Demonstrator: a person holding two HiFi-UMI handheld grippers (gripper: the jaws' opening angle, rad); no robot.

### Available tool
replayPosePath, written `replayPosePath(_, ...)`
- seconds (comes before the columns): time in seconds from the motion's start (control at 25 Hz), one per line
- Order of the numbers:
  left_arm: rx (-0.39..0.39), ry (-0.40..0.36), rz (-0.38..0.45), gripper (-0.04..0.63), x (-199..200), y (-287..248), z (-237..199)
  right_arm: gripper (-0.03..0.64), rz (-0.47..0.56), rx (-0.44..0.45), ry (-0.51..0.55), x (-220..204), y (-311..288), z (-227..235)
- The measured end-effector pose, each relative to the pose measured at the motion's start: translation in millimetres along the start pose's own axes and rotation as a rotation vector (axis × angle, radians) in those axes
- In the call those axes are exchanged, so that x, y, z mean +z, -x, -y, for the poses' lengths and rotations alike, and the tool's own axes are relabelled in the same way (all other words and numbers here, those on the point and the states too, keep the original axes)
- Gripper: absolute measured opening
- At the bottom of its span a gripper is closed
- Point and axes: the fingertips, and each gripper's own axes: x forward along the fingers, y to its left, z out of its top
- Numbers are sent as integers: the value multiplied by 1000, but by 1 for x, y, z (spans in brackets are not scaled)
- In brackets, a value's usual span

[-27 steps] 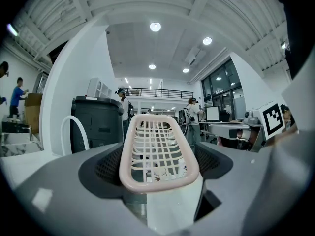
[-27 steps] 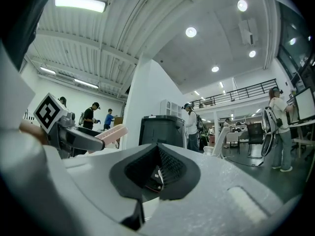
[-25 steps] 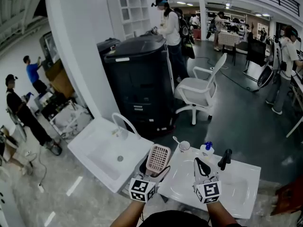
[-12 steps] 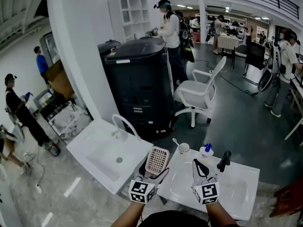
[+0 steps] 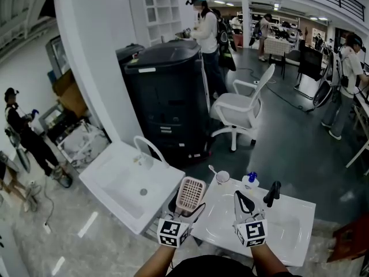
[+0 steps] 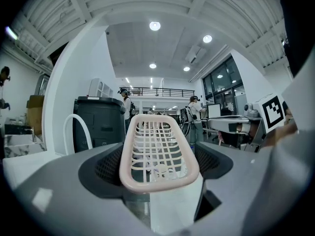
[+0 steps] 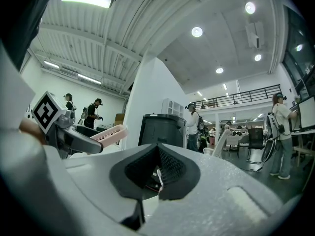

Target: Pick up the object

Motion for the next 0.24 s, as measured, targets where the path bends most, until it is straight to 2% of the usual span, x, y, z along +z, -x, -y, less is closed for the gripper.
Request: replayPosePath(0.24,2,13,-22,472,-2,-3,1,2,-4,-2,-7,-1,-2,5)
